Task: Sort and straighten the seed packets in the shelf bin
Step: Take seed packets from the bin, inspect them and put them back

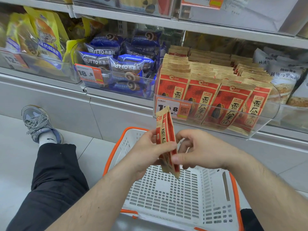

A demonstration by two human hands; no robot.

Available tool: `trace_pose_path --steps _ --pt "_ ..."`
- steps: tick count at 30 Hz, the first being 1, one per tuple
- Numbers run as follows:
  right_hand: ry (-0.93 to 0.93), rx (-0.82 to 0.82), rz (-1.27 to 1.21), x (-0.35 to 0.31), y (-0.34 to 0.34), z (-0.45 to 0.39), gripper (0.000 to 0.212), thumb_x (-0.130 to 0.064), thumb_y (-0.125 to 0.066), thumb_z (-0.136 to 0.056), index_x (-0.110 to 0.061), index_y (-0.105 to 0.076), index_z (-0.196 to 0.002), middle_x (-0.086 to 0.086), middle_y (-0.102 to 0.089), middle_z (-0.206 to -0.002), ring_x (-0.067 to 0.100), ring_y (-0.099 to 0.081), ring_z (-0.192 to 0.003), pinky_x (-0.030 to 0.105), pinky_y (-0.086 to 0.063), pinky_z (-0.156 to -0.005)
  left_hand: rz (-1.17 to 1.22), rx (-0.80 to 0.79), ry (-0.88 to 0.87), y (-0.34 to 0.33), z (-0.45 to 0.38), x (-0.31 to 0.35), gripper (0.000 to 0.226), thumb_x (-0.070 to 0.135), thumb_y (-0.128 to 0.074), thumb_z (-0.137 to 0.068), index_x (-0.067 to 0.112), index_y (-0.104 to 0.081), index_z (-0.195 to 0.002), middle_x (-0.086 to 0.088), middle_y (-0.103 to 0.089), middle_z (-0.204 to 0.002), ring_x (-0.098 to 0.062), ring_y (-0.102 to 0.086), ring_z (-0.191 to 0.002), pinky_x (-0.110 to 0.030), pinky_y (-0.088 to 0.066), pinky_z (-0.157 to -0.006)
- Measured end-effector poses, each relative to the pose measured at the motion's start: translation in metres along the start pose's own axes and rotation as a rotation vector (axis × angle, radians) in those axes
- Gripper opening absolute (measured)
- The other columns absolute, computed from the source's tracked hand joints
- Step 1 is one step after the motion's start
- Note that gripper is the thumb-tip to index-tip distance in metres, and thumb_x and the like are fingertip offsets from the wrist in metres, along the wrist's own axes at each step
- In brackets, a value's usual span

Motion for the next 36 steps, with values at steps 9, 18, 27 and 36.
trace_pose_path --steps 9,18,27,36 --pt "0.122 0.372 -0.137 -0.001 0.01 -0.008 0.025 -0.014 -0.05 -0.1 -0.011 -0.057 -0.076 0.0 -0.064 -0.059 0.023 -0.066 -0.05 0.03 -0.048 -0.048 -0.091 -0.066 -0.058 -0.014 -0.001 -0.003 0.063 0.024 -0.073 -0.061 0.023 -0.061 -0.122 0.0 -0.07 -0.111 -0.008 -0.068 -0.082 -0.024 -0.051 -0.069" --pt "0.187 0.16 -0.491 -0.004 0.001 -0.011 0.028 -0.006 -0.046 -0.102 -0.004 -0.051 -0.075 0.009 -0.056 -0.054 0.016 -0.047 -0.037 0.028 -0.033 -0.044 0.231 -0.311 -0.078 -0.018 -0.001 0.01 0.025 0.023 -0.065 -0.078 0.003 -0.063 -0.092 -0.031 -0.063 -0.093 -0.037 -0.063 -0.084 -0.044 -0.053 -0.075" --pt "0.19 0.188 -0.486 -0.005 0.002 -0.009 0.028 -0.012 -0.047 -0.103 -0.005 -0.054 -0.077 0.007 -0.058 -0.056 0.018 -0.053 -0.041 0.029 -0.04 -0.045 0.215 -0.191 -0.075 -0.021 0.001 0.017 0.022 0.022 -0.064 -0.079 0.004 -0.065 -0.092 -0.025 -0.064 -0.082 -0.039 -0.065 -0.086 -0.048 -0.056 -0.073" --pt "-0.025 -0.106 0.149 0.006 -0.004 0.0 0.023 -0.027 -0.069 -0.092 -0.008 -0.067 -0.078 0.0 -0.071 -0.069 0.015 -0.073 -0.069 0.034 -0.058 -0.068 0.396 0.257 0.045 0.011 -0.005 0.005 0.05 0.03 -0.073 -0.082 0.006 -0.06 -0.124 -0.016 -0.072 -0.117 -0.031 -0.065 -0.111 -0.063 -0.053 -0.09"
Point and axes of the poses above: each hand's wrist, its own z-axis away from the middle knuckle, its own y-axis out of the back of the hand, x = y × z, the point moved 5 cm from there along -z, towards the middle knuckle
